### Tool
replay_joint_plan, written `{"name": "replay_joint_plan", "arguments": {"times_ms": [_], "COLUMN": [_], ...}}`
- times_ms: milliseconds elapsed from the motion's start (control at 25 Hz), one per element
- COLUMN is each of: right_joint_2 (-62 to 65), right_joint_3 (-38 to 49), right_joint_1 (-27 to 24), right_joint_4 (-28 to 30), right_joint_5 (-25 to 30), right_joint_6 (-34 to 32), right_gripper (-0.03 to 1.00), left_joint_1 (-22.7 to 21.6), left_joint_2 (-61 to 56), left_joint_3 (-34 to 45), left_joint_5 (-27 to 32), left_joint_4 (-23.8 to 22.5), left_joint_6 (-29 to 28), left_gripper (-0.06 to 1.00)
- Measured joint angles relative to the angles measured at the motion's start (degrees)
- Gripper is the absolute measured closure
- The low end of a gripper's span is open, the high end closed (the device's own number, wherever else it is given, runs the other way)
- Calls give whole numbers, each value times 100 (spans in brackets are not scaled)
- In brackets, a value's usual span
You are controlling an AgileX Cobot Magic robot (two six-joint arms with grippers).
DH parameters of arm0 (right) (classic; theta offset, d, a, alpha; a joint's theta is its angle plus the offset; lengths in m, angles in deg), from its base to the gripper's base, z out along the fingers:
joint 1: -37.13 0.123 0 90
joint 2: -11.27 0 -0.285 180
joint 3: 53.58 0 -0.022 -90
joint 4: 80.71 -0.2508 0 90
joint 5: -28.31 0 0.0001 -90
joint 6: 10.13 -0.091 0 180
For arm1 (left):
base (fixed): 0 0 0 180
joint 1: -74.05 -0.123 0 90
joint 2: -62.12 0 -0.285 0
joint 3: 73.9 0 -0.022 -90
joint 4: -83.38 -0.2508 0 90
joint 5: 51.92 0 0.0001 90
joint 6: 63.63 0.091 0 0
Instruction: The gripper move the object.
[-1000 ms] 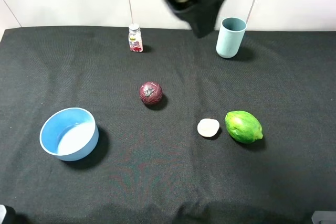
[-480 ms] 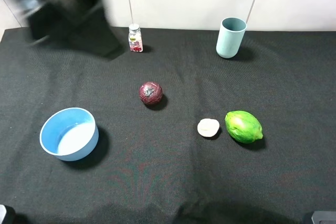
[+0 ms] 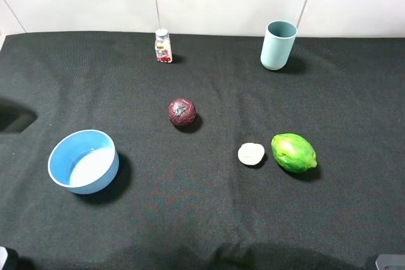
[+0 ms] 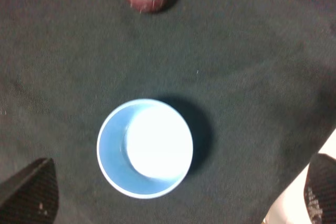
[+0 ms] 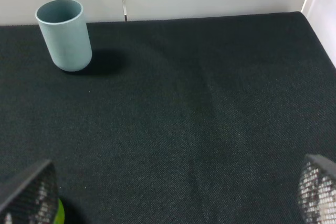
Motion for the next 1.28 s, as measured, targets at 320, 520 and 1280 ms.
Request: {"name": "replay_joint_plan", "arguments": {"times_ms": [320,520,1280], "right_joint_2": [0,0,0], "right_joint_3": [0,0,0], "right_joint_1": [0,0,0], "right_joint_4": [0,0,0], "right_joint_5": [0,0,0], "right_joint_6": [0,0,0], "right_gripper": [27,27,27], "left_joint_1": [-514,-1317,-4463], "left_joint_2": [-1151,-1897,-4451], "left_joint_3": [1078,1862,2985], "left_joint_5": [-49,-434,-652], "left_joint_4": [-32,-18,1014], "left_joint_6": [-34,-34,1385], "left_gripper": [-5,-5,-5]}}
